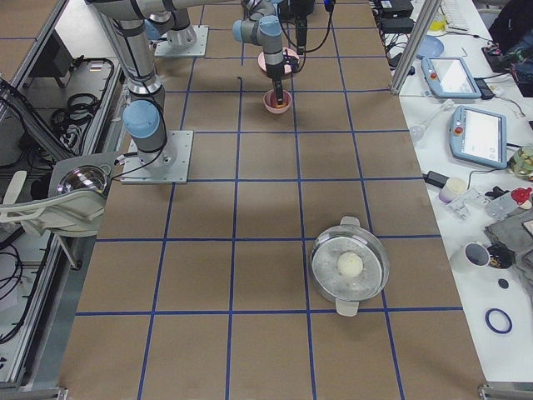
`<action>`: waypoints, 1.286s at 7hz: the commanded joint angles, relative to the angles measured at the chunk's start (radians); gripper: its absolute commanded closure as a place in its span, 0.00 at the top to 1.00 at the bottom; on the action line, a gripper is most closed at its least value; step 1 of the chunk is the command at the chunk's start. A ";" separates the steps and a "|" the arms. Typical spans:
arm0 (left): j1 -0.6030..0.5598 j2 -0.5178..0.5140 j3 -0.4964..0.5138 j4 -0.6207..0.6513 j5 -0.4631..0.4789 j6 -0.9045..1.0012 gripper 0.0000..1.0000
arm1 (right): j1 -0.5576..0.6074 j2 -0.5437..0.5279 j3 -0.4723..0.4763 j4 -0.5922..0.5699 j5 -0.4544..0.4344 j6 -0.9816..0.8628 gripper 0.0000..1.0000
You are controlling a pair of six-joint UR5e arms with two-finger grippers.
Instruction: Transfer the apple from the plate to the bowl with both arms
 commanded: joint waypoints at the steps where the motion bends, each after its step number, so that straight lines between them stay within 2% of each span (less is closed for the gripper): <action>1: -0.001 0.020 -0.001 0.018 -0.014 0.015 1.00 | 0.000 -0.002 0.000 0.000 -0.002 0.000 1.00; 3: 0.022 0.069 -0.031 -0.006 -0.029 0.075 1.00 | 0.000 -0.005 -0.002 0.000 -0.005 0.002 1.00; 5: 0.175 0.148 -0.173 -0.049 -0.023 0.234 0.99 | 0.002 -0.007 -0.009 0.003 -0.005 0.006 1.00; 7: 0.287 0.251 -0.185 -0.191 -0.028 0.372 1.00 | 0.002 -0.007 -0.006 0.006 -0.006 0.005 1.00; 9: 0.294 0.305 -0.185 -0.218 -0.035 0.373 1.00 | 0.000 -0.007 -0.005 0.000 -0.005 -0.006 1.00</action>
